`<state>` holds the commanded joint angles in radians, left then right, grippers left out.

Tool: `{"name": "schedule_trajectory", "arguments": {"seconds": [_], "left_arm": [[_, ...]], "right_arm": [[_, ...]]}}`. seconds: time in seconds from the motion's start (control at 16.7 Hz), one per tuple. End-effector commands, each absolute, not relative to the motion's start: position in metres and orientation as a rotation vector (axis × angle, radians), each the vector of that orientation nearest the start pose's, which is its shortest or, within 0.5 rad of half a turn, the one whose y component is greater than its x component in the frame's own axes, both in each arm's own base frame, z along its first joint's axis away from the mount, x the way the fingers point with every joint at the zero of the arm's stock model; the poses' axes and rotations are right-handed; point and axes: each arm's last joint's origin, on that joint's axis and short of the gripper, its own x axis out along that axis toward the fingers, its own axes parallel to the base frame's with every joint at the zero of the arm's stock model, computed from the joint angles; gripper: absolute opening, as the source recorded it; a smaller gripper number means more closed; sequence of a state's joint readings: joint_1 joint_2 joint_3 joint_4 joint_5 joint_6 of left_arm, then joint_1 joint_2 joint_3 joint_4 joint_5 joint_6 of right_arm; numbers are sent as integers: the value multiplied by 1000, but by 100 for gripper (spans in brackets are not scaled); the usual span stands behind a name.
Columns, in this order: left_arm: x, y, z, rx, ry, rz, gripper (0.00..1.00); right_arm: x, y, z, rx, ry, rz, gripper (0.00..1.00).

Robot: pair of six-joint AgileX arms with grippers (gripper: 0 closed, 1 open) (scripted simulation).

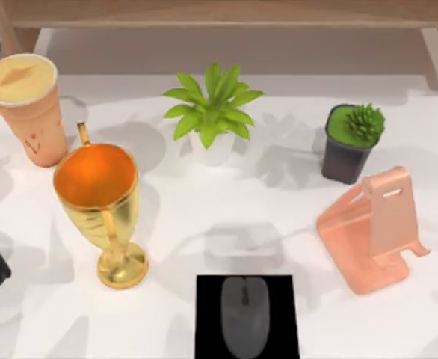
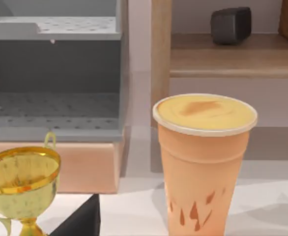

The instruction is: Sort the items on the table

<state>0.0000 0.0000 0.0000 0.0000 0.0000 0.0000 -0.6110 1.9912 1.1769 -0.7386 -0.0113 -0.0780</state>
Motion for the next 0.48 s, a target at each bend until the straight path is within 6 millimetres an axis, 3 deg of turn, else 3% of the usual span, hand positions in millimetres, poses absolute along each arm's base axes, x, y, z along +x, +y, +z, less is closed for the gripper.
{"name": "schedule_trajectory", "arguments": {"seconds": [0.18, 0.48], "left_arm": [[106, -1, 160, 0, 0, 0, 100], [106, -1, 160, 0, 0, 0, 100]], "right_arm": [[286, -197, 105, 416, 1510, -406, 0], [286, -199, 128, 401, 1491, -418, 0]]}}
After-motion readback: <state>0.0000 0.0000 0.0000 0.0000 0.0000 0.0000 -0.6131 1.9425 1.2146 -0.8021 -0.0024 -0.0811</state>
